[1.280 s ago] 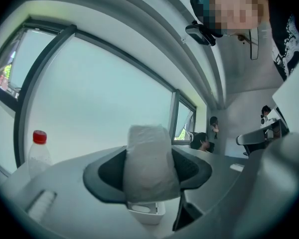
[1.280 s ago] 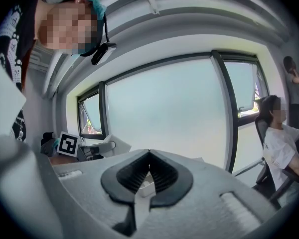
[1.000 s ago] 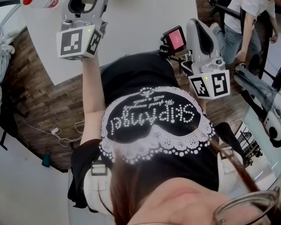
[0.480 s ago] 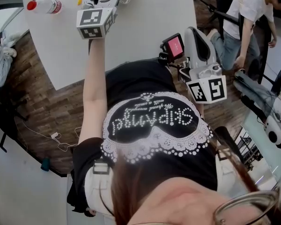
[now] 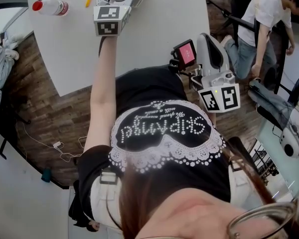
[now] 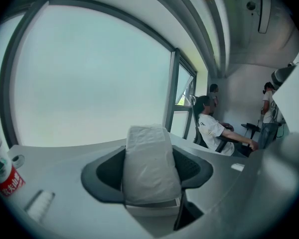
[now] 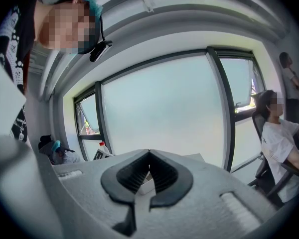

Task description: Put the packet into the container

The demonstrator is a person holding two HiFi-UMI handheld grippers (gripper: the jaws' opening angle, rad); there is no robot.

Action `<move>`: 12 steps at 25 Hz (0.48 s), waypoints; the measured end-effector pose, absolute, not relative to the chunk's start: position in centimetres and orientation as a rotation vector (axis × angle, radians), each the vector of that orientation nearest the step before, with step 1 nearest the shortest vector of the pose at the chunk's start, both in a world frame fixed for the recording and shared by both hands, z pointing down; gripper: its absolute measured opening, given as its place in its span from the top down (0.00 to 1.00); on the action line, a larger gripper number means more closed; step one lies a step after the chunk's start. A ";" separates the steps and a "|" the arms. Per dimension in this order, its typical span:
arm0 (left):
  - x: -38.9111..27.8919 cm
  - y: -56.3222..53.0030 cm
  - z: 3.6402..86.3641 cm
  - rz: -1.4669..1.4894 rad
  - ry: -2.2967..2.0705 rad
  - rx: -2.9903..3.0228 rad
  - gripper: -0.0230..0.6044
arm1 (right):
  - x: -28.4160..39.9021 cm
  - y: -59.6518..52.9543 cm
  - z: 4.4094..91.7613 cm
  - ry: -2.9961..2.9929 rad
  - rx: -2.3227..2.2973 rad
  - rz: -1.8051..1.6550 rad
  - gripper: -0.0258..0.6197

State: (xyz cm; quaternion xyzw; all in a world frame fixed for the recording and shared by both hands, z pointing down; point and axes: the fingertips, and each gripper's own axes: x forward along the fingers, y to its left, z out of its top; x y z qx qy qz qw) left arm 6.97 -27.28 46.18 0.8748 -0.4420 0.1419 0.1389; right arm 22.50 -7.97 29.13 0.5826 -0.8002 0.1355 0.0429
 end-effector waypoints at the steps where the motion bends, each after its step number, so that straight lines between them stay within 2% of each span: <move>1: 6.8 -27.4 46.0 0.398 -1.294 2.528 0.50 | 22.5 -8.0 29.1 -2.450 1.781 0.414 0.96; 4: 6.5 -28.0 45.1 0.345 -1.325 2.543 0.40 | 22.4 -8.0 29.1 -2.455 1.777 0.415 0.96; 10: 6.0 -28.0 45.0 0.355 -1.340 2.531 0.39 | 22.2 -8.2 29.3 -2.473 1.768 0.422 0.96; 12: 5.9 -27.8 44.7 0.348 -1.355 2.522 0.43 | 22.3 -8.3 29.4 -2.483 1.763 0.423 0.96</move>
